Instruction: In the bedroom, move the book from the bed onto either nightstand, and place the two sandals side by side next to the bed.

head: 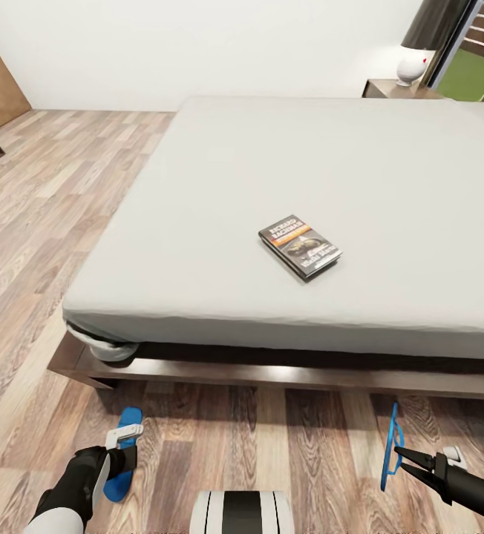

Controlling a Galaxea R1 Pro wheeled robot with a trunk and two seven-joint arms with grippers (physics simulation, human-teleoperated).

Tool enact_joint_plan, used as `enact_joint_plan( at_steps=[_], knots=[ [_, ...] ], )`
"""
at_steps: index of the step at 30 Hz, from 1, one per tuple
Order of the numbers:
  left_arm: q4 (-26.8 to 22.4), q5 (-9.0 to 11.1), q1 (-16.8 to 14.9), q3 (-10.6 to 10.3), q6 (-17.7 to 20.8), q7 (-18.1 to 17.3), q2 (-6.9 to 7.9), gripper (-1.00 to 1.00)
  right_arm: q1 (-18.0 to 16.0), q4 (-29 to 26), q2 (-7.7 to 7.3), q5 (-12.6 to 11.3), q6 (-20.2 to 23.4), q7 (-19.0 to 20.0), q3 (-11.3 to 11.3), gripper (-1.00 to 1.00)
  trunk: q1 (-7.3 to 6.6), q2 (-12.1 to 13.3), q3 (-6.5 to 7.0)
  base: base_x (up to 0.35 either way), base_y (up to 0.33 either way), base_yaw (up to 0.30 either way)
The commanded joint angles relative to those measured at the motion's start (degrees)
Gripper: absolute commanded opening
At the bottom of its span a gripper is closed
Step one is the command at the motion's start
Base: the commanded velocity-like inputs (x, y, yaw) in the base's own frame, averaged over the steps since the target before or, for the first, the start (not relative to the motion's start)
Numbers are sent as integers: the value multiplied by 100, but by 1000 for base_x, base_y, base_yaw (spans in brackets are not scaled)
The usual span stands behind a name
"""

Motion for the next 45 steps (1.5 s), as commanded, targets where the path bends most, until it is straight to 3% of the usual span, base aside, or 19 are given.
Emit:
enact_joint_plan(
  at_steps=[1, 16, 22, 30, 45],
  knots=[
    [-14, -58, -5, 45, 21, -52, -9, -100, -3, 1, -2, -26, 39, 5, -4, -100, 1, -3, -27, 0, 0, 0],
    [-14, -49, -5, 45, 21, -52, -9, -100, -3, 1, -1, -26, 39, 5, -3, -100, 40, -23, -359, 0, 0, 0],
    [-14, -49, -5, 45, 21, -52, -9, -100, -3, 1, -1, -26, 39, 6, -4, -100, 40, -23, -359, 0, 0, 0],
    [-14, -49, -5, 45, 21, -52, -9, -100, -3, 1, -1, -26, 39, 6, -3, -100, 61, -34, -536, 0, 0, 0],
    [-14, -49, -5, 45, 21, -52, -9, -100, -3, 1, -1, -31, 38, 37, -3, -100, 61, -34, -536, 0, 0, 0]
  ],
)
